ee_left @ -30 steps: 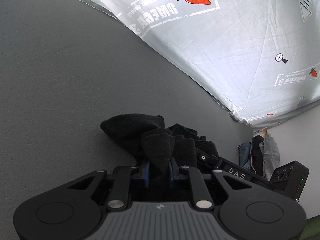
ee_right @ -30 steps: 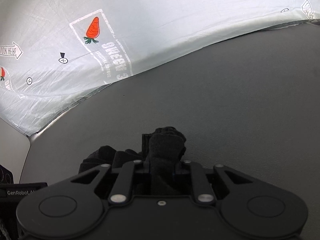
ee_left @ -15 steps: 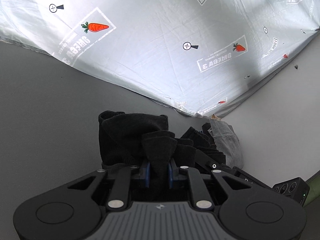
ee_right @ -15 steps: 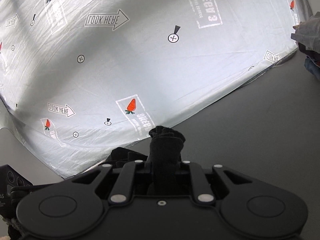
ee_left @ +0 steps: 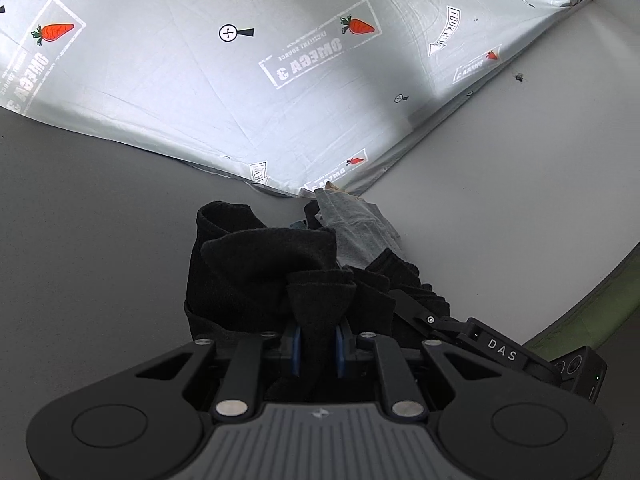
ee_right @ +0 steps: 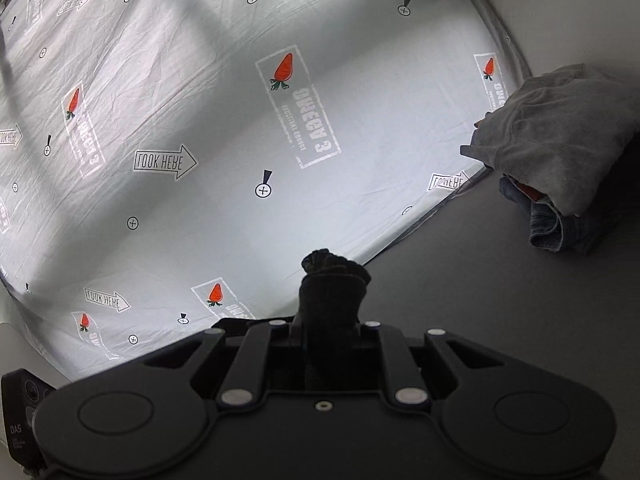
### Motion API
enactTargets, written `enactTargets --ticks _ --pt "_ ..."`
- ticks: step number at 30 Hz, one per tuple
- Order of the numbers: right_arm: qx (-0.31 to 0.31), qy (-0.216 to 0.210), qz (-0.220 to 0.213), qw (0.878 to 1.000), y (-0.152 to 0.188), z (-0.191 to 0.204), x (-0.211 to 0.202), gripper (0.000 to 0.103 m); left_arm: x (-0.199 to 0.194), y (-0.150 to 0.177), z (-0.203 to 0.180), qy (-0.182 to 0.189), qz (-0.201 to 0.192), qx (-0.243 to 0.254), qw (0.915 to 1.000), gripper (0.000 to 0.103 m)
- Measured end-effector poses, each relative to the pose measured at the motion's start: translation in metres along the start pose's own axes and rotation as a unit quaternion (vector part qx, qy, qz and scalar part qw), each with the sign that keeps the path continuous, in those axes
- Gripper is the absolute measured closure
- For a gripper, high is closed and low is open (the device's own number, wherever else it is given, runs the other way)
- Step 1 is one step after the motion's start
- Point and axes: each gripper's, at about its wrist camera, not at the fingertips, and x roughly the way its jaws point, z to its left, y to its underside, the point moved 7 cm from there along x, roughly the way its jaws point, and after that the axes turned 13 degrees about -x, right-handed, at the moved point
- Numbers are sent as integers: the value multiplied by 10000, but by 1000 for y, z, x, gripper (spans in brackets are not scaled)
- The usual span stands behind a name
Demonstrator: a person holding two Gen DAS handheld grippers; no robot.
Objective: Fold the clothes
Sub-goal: 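Carry the folded sweater with both grippers to the stack of clothes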
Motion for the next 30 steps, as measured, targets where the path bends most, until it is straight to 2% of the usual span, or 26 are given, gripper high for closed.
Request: enactTargets --ticks 6,13,17,20,25,30 --pt "54 159 58 9998 -9 -51 -27 89 28 38 -20 87 65 -108 9999 87" --pt "189 267 330 9989 6 -75 -25 89 27 54 9 -138 77 -548 9984 88" --pt "-133 123 632 9978 13 -67 2 89 15 46 40 -347 -183 -926 9949 89" --pt "-602 -72 864 9944 15 -50 30 89 12 37 67 -544 -335 -1180 9910 89" --pt "-1375 -299 1327 9811 28 -30 81 88 16 25 103 -886 -449 -1360 9857 89" --pt "-1695 -565 1894 9655 39 -25 125 88 21 21 132 -1147 -458 -1659 9784 89"
